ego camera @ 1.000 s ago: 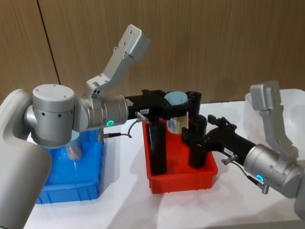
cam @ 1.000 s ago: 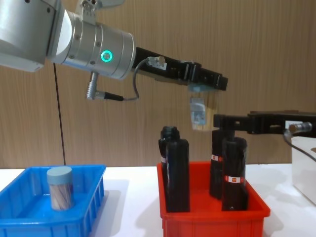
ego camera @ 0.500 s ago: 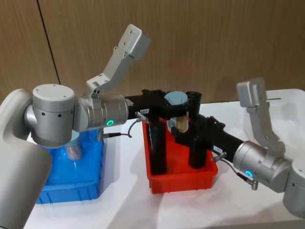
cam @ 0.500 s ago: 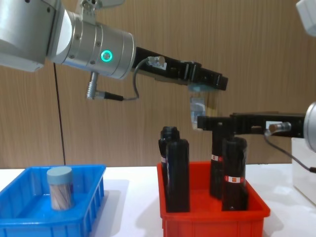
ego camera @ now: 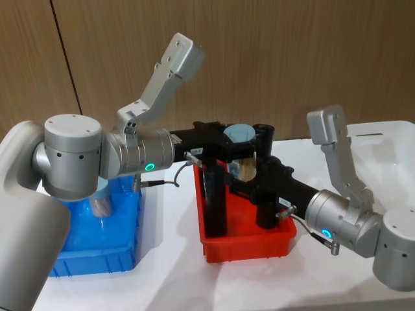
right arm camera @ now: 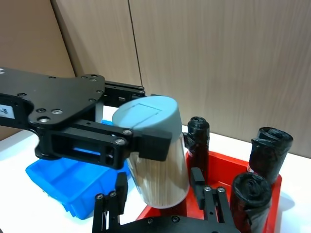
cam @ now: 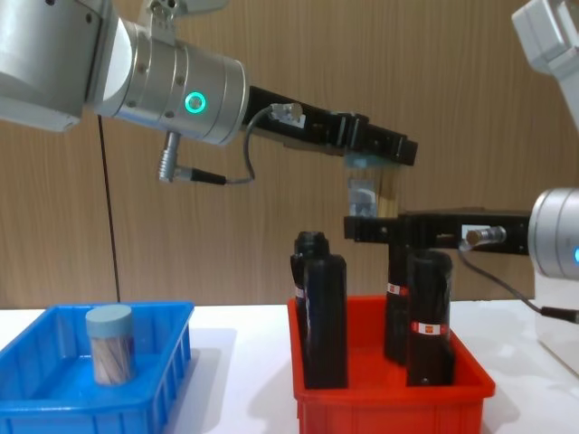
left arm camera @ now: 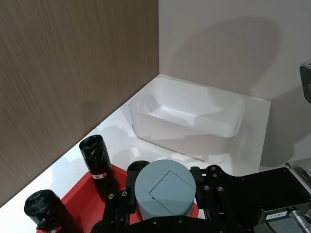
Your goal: Pick the cotton swabs from the blue box and place them into the white box.
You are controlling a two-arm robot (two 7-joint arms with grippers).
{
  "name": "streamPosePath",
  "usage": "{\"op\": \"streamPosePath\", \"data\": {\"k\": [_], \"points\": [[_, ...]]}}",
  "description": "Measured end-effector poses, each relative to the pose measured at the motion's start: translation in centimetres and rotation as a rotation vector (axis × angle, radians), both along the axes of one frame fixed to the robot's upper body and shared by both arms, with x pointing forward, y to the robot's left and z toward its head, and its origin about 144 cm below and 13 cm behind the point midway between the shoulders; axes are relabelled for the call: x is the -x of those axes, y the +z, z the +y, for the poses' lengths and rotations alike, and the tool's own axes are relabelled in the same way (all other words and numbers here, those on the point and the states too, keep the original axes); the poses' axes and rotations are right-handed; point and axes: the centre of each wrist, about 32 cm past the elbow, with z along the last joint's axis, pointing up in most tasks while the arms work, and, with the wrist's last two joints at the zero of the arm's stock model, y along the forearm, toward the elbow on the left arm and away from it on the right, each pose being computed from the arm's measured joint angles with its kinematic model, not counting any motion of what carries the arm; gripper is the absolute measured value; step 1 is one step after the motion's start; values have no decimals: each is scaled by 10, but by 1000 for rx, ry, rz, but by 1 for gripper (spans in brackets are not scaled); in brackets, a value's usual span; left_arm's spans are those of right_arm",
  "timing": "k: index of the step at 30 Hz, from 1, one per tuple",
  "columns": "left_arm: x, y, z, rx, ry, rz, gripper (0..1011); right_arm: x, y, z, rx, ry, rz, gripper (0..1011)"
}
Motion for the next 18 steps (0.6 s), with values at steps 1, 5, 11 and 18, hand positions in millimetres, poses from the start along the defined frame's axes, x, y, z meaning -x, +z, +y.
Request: {"op": "streamPosePath", "data": {"k": [1, 5, 11, 18], "points": [[0, 0, 0, 0, 0, 0, 670, 0, 0, 1, -1, 5, -3, 828], [0, 0, 0, 0, 0, 0, 670, -1, 1, 2, -1, 12, -8, 716], [0, 0, 0, 1, 0, -1, 670, -1, 2, 4, -2, 19, -13, 622], [0, 1, 0, 4, -1, -4, 670, 0, 4, 5, -2, 24, -22, 622]]}}
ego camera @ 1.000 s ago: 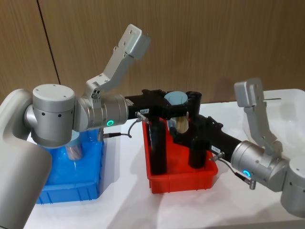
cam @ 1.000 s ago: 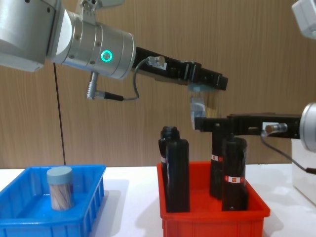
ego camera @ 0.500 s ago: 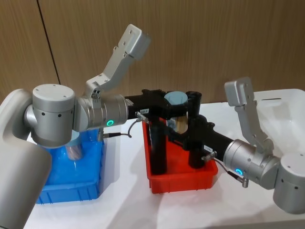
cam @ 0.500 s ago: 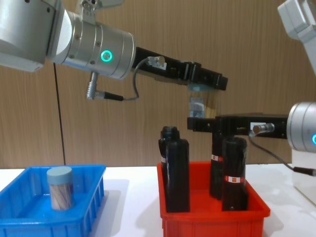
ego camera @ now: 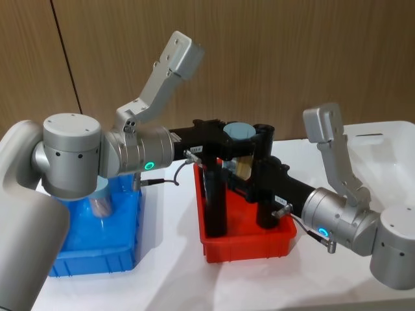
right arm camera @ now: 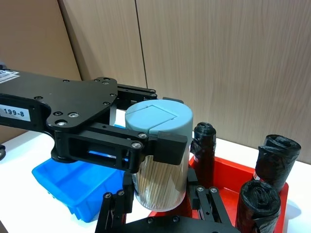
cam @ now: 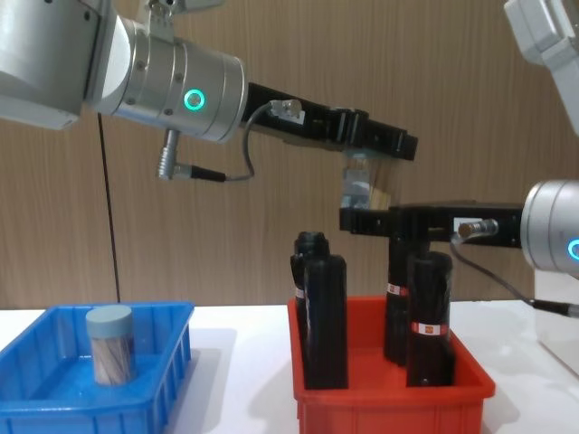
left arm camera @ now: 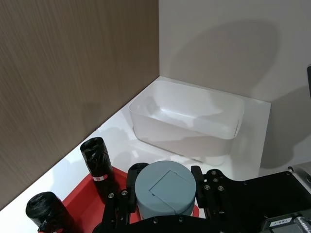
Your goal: Pick the cotton swabs from the blue box and place them into the white box.
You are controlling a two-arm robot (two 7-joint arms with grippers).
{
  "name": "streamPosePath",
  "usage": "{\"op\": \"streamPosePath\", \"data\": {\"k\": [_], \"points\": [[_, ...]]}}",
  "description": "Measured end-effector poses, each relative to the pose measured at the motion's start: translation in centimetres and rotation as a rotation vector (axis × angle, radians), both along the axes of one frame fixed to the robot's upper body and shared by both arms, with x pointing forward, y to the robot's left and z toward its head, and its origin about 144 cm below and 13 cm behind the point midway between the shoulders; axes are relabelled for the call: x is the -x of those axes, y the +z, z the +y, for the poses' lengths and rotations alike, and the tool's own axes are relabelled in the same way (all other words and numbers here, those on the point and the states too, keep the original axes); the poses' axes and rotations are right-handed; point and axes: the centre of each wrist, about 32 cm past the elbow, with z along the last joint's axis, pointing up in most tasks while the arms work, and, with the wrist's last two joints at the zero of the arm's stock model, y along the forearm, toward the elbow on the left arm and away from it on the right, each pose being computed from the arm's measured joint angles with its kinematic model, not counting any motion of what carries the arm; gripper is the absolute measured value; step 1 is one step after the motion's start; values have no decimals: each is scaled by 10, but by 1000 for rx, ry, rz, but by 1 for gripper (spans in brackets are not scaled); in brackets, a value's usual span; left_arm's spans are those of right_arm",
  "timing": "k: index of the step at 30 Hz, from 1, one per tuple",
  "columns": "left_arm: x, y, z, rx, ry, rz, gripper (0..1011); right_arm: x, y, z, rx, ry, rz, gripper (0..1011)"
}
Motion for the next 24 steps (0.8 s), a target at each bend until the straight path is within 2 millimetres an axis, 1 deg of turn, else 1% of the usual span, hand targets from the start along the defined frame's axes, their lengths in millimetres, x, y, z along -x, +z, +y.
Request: {"op": "streamPosePath", "data": {"k": [3, 4, 10, 11, 13, 14, 15, 24], "points": [[0, 0, 0, 0, 0, 0, 670, 0, 1, 0, -2, 2, -4, 622], [0, -1, -1, -5, 0, 5, 690, 1, 3, 2, -7, 9, -12, 622], [0, -1, 0, -5, 1, 5, 873, 1, 4, 2, -7, 8, -15, 622], [0, -1, 0, -5, 1, 5, 888, 1, 4, 2, -7, 7, -16, 622], [0, -1, 0, -5, 1, 5, 953, 2, 4, 2, -7, 7, -16, 622], [0, -1, 0, -5, 1, 5, 953, 2, 4, 2, -7, 7, -17, 622], [0, -1, 0, -5, 1, 5, 996, 2, 4, 2, -8, 7, -17, 622], [0, -1, 0, -5, 1, 4, 1000, 2, 5, 2, -8, 1, -18, 621]]}}
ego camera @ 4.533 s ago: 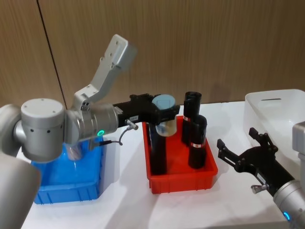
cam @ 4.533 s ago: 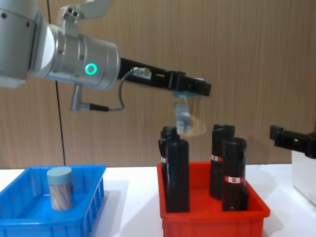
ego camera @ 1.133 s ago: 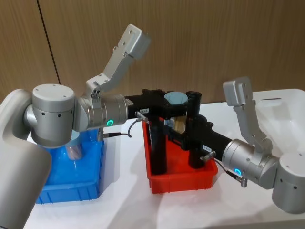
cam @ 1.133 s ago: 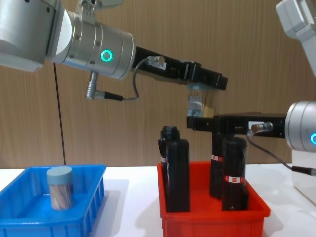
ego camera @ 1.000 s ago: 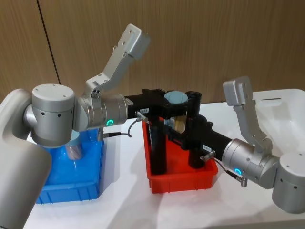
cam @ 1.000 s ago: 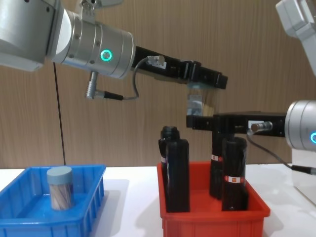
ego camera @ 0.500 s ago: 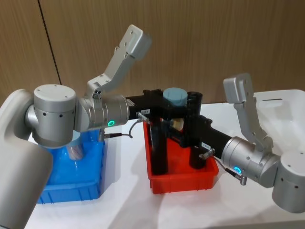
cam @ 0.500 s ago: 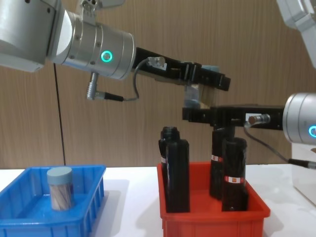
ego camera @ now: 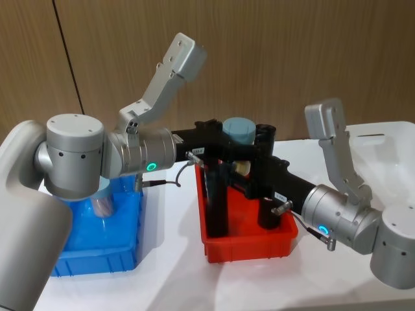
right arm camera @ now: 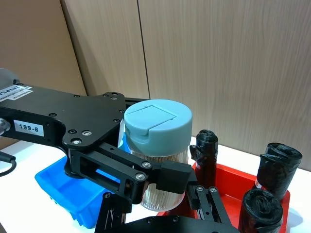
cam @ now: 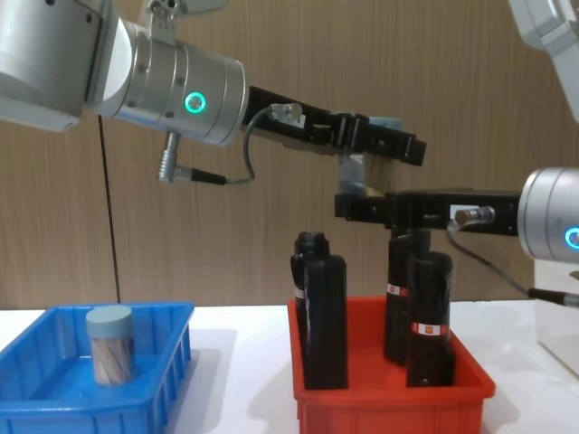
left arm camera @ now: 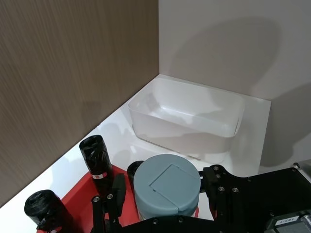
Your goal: Pick the cotton swabs from the blue box and place them into the white box.
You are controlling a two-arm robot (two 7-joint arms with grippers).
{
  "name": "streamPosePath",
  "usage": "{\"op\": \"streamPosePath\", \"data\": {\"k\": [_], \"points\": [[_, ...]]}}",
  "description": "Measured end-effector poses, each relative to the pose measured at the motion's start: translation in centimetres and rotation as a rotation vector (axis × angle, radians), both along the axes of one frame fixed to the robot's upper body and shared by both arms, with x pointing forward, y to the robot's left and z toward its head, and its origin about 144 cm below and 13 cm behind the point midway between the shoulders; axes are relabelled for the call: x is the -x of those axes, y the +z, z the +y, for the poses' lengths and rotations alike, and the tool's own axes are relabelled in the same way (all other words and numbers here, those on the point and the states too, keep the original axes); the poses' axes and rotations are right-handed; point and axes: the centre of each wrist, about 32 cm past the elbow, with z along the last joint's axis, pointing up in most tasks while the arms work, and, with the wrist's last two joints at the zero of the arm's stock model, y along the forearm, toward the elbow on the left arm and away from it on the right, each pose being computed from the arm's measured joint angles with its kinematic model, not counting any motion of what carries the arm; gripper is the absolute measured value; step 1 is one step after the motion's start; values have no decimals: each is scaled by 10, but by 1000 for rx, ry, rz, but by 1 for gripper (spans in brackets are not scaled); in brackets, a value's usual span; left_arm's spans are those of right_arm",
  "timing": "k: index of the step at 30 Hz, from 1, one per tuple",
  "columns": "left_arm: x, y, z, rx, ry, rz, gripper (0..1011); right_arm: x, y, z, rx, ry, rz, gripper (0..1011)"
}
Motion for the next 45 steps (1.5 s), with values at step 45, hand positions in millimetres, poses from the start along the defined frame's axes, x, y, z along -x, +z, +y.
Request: {"op": "streamPosePath", "data": {"k": [45], "points": [[0, 0, 0, 1, 0, 0, 1000, 0, -42, -106, 52, -507, 58, 622]]}}
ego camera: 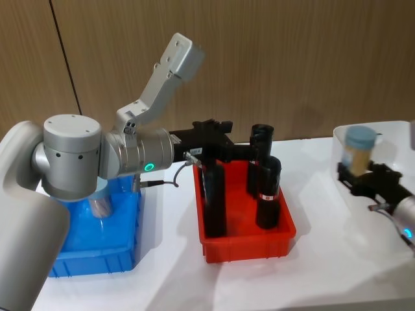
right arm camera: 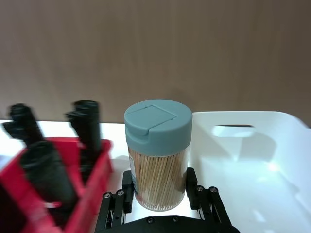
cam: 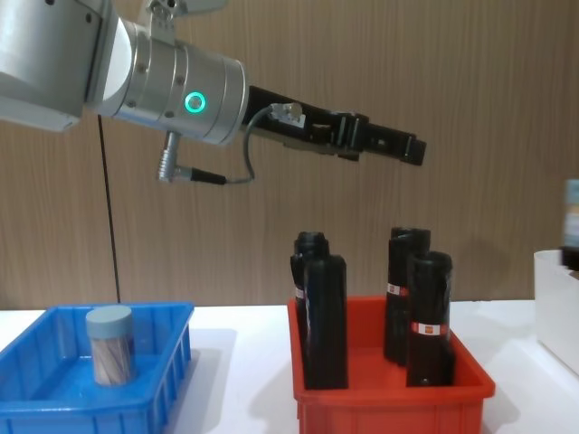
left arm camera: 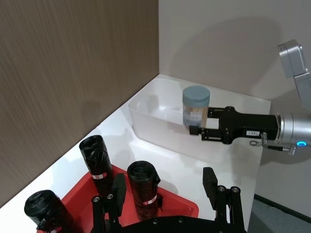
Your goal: Pick the cotton swabs from the blue box and place them into the white box.
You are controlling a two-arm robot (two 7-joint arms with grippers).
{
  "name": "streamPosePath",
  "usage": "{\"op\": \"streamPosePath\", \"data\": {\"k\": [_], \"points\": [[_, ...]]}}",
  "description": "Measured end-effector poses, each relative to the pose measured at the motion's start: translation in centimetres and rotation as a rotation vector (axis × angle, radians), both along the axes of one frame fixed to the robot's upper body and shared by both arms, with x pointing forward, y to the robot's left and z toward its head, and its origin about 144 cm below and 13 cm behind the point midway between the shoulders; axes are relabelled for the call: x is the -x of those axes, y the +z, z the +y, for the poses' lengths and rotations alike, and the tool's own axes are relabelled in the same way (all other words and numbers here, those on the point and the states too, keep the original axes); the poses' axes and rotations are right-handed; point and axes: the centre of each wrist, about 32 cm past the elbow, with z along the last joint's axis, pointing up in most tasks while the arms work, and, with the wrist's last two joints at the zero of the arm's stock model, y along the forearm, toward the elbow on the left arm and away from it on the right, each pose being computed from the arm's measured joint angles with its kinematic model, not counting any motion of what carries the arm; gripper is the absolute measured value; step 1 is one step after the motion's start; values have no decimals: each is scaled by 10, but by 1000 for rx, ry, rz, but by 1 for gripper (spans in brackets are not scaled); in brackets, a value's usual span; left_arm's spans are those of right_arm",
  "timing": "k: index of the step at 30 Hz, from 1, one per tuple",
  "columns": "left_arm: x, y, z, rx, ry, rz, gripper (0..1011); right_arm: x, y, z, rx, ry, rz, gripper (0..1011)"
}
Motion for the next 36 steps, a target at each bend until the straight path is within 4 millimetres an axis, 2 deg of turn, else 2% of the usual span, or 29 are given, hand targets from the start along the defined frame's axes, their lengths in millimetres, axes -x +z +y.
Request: {"op": "streamPosePath", "data": {"k": [12, 19, 21, 23, 25, 31, 36], "points": [[0, 0, 0, 0, 0, 0, 1000, 2, -11, -44, 33, -190, 16, 622], [0, 0, 0, 0, 0, 0, 1000, 2, -17, -63, 47, -268, 33, 641], [0, 0, 0, 0, 0, 0, 999, 1, -18, -67, 52, -286, 35, 733], [0, 0, 0, 0, 0, 0, 1000, 1, -19, -69, 53, -290, 35, 745], [0, 0, 0, 0, 0, 0, 1000, 1, -20, -72, 57, -303, 37, 848], [0, 0, 0, 0, 0, 0, 1000, 1, -22, -78, 61, -327, 38, 986], [0, 0, 0, 0, 0, 0, 999, 1, -23, -82, 64, -337, 35, 1002]]}}
